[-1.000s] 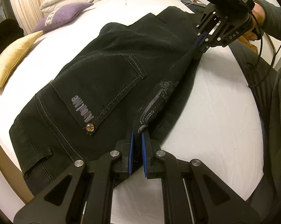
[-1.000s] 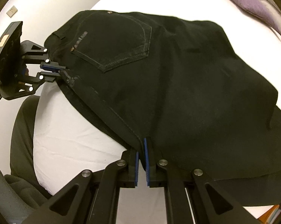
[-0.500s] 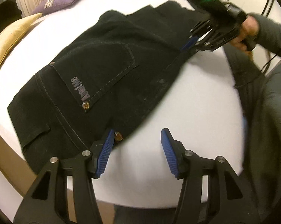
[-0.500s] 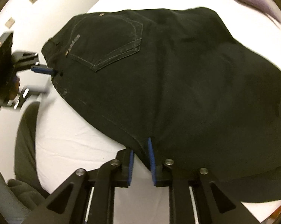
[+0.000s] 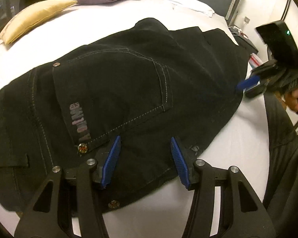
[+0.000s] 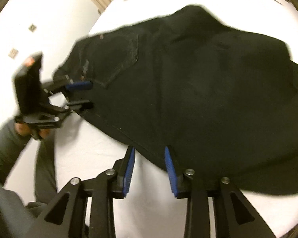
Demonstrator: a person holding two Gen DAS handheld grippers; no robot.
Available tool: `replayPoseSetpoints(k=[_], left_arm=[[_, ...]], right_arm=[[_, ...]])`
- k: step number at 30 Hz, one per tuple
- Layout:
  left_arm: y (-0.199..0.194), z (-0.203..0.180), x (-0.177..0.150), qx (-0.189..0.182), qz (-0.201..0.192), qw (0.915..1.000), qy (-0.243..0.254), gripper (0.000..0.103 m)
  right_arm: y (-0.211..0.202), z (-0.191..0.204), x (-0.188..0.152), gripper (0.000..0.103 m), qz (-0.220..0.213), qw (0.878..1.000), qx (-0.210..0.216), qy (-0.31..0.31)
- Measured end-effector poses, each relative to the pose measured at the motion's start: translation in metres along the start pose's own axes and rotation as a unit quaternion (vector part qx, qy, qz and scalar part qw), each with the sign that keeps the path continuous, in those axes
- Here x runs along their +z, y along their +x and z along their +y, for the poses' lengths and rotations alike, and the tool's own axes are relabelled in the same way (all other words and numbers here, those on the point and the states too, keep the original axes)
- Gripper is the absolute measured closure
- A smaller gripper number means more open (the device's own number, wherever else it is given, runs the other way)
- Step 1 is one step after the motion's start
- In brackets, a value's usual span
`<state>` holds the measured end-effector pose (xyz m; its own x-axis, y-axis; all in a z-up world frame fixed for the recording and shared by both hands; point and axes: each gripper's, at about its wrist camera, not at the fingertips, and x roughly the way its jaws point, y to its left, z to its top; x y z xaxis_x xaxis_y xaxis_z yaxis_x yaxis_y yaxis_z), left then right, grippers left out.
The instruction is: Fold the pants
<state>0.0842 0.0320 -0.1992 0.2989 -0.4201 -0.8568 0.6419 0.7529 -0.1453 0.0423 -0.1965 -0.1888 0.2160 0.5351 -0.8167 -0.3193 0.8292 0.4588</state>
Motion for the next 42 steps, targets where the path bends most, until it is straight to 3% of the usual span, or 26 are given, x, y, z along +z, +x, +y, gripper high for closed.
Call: replayPoseSetpoints(k=[2, 4, 6, 7, 11, 15, 18, 20, 21, 25, 28, 32, 34, 35, 36, 37, 39, 42], left_arm=[[-0.007, -0.006, 0.008, 0.008, 0.007, 0.9999, 0.002, 0.052], [-0.025, -0.017, 0.016, -0.011, -0.026, 0.9996, 0.001, 0.052], [-0.034, -0.028, 0.026, -0.014, -0.047, 0.9987, 0.009, 0.052], [-0.028, -0.033, 0.031, -0.007, -0.042, 0.9990, 0.014, 0.052], [0.021, -0.029, 0.031, 0.022, 0.015, 0.9996, -0.015, 0.052], [0.026, -0.029, 0.033, 0.034, -0.004, 0.9988, -0.034, 0.052], [0.029, -0.032, 0.035, 0.044, 0.005, 0.9985, -0.032, 0.052], [0.030, -0.032, 0.039, 0.046, 0.008, 0.9984, -0.033, 0.052], [0.032, -0.034, 0.023, 0.047, 0.008, 0.9983, -0.034, 0.052], [0.037, -0.037, 0.025, 0.048, 0.007, 0.9982, -0.035, 0.052], [0.040, -0.037, 0.027, 0.049, 0.004, 0.9981, -0.036, 0.052], [0.035, -0.037, 0.019, 0.052, 0.000, 0.9979, -0.038, 0.052], [0.036, -0.039, 0.019, 0.053, 0.000, 0.9978, -0.039, 0.052], [0.036, -0.040, 0.019, 0.054, 0.000, 0.9978, -0.039, 0.052], [0.036, -0.041, 0.018, 0.054, 0.000, 0.9977, -0.040, 0.052], [0.035, -0.040, 0.017, 0.054, 0.000, 0.9977, -0.041, 0.052], [0.034, -0.039, 0.016, 0.054, -0.002, 0.9976, -0.042, 0.052], [0.033, -0.037, 0.011, 0.052, -0.010, 0.9975, -0.045, 0.052]], right_arm=[[-0.031, -0.028, -0.007, 0.053, -0.050, 0.998, 0.012, 0.046], [-0.058, -0.066, -0.013, 0.053, -0.097, 0.989, 0.017, 0.113], [-0.082, -0.109, -0.022, 0.053, -0.147, 0.969, 0.029, 0.196], [-0.096, -0.137, -0.029, 0.053, -0.181, 0.950, 0.043, 0.249], [-0.114, -0.197, -0.045, 0.053, -0.251, 0.898, 0.076, 0.353], [-0.111, -0.232, -0.048, 0.053, -0.284, 0.858, 0.111, 0.413], [-0.093, -0.261, -0.052, 0.053, -0.275, 0.830, 0.125, 0.470], [-0.081, -0.266, -0.051, 0.053, -0.269, 0.816, 0.137, 0.492], [-0.077, -0.267, -0.051, 0.053, -0.270, 0.813, 0.144, 0.496], [-0.073, -0.255, -0.044, 0.055, -0.271, 0.820, 0.148, 0.482], [-0.088, -0.244, -0.026, 0.061, -0.286, 0.835, 0.122, 0.454], [-0.110, -0.226, 0.021, 0.060, -0.251, 0.884, 0.029, 0.395], [-0.113, -0.212, 0.050, 0.058, -0.231, 0.904, 0.002, 0.359], [-0.113, -0.202, 0.071, 0.053, -0.216, 0.921, -0.015, 0.324], [-0.113, -0.196, 0.083, 0.038, -0.199, 0.934, -0.038, 0.294], [-0.115, -0.194, 0.090, 0.033, -0.190, 0.940, -0.056, 0.276], [-0.122, -0.194, 0.093, 0.033, -0.197, 0.942, -0.058, 0.266], [-0.141, -0.219, 0.058, 0.033, -0.263, 0.904, 0.003, 0.338]])
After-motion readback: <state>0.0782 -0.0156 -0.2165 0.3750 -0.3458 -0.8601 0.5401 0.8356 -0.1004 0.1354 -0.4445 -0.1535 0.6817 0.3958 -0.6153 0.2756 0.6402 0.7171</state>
